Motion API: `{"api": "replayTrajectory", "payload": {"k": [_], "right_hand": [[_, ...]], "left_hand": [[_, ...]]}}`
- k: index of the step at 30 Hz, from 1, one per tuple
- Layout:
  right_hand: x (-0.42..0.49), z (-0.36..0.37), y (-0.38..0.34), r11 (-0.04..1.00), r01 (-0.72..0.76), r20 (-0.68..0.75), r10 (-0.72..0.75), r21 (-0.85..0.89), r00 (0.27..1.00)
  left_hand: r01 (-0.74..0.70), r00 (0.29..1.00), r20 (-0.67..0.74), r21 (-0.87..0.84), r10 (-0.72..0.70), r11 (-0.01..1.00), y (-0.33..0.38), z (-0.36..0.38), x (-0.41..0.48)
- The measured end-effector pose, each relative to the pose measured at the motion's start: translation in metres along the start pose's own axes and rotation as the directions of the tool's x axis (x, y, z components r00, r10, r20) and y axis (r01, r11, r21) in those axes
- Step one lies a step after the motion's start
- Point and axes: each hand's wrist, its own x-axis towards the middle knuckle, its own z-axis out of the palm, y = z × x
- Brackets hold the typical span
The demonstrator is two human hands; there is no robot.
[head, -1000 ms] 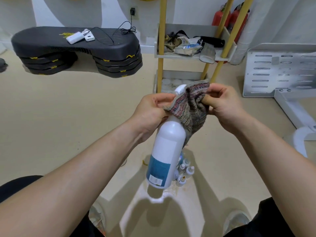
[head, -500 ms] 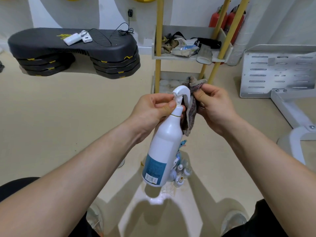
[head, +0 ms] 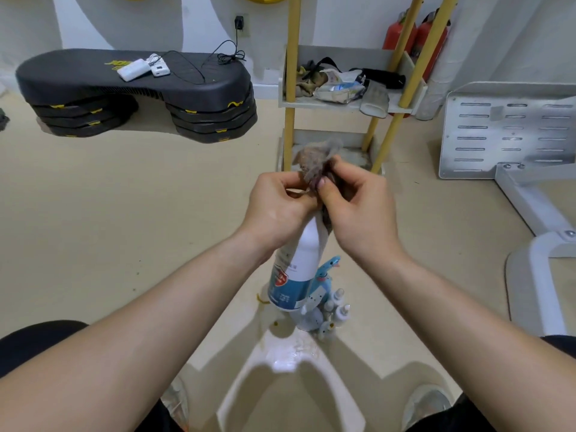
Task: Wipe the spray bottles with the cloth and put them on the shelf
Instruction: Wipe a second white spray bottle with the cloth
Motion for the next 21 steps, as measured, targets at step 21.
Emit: {"api": "replayTrajectory", "payload": {"k": [21], "right_hand": [[-0.011,0.009,0.01,0.933,0.081,-0.111,-0.127,-0.35,0.986]], "left_hand": [[-0.077,0.964,-0.232,0.232,0.132,0.97,-0.012,0.004,0.007]]}}
